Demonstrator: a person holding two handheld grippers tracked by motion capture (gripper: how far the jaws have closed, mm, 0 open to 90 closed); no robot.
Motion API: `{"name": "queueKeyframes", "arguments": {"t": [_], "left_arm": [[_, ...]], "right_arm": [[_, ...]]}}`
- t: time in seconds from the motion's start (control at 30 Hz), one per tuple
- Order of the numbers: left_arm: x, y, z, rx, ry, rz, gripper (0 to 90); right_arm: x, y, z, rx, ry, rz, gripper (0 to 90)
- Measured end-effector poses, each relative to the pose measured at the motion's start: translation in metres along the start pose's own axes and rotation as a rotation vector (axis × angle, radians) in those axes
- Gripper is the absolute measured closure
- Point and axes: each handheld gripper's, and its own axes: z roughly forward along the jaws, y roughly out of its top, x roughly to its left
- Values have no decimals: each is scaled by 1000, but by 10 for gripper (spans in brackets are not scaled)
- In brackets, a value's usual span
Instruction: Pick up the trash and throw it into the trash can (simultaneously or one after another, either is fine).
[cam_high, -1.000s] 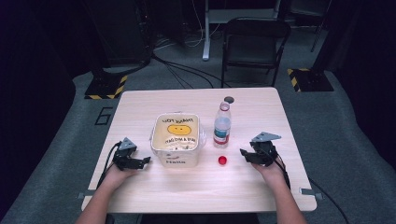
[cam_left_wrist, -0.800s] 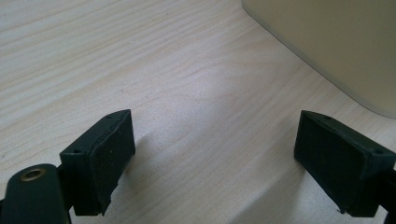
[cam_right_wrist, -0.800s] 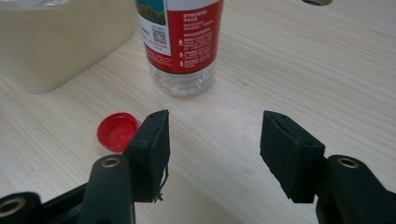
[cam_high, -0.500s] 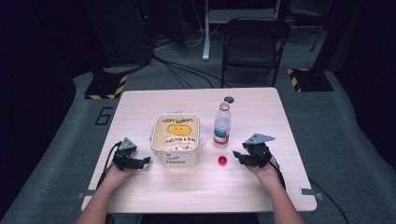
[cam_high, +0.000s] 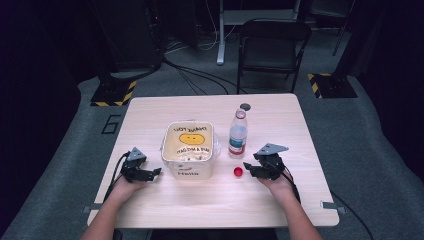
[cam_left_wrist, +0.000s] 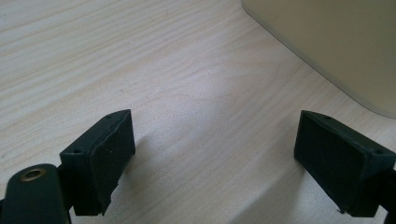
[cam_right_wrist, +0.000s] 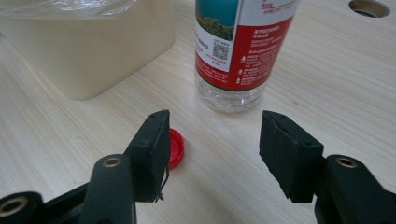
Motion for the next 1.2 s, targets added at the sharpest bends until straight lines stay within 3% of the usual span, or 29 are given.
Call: {"name": "queueKeyframes", "arguments": {"t": [0.63,1.2], "left_arm": [[0,0,0,1,-2,-1,121],[0,0,0,0,-1,1,121]], "right_arm": [[11,0,12,10,45,-28,450],[16,-4,25,56,88,-57,469]]}}
